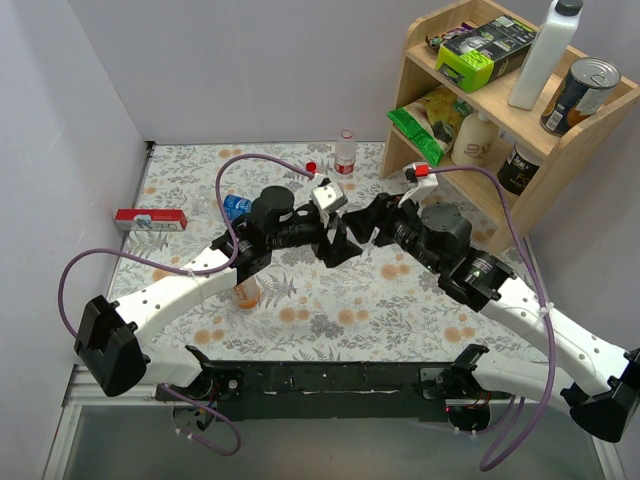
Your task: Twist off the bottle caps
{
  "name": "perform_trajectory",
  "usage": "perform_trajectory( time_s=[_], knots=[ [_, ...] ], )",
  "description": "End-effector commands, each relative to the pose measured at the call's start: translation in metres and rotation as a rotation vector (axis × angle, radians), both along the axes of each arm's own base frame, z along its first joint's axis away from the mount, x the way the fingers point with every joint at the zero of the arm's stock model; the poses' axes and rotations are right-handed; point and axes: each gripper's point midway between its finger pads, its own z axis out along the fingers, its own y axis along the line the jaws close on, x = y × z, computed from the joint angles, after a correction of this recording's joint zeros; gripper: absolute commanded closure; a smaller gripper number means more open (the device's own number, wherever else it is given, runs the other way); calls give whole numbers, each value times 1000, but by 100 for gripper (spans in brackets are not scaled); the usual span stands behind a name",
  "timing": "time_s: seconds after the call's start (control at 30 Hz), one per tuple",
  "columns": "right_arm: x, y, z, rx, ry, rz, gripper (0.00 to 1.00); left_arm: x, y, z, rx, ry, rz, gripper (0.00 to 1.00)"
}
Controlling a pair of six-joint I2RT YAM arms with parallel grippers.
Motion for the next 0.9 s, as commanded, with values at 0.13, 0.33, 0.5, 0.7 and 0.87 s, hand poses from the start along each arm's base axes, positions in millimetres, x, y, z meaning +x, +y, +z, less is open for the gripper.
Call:
perform_trajectory(
  time_s=[0.13, 0.33, 0.5, 0.7, 0.87],
  knots=[
    [-19, -3, 32, 131, -167, 277, 69, -81, -7, 47, -140, -8, -415, 58],
    [-49, -5, 38, 77, -296, 500, 70, -100, 0, 61, -190, 30, -553, 58],
    [-85, 1, 48, 96, -393, 720, 70, -114, 9, 65, -214, 87, -679, 58],
    [-101, 4, 50, 85, -423, 831, 70, -118, 14, 70, -234, 120, -728, 59],
    [-92, 2, 49, 74, -416, 774, 62, -112, 12, 68, -232, 114, -696, 59]
  ],
)
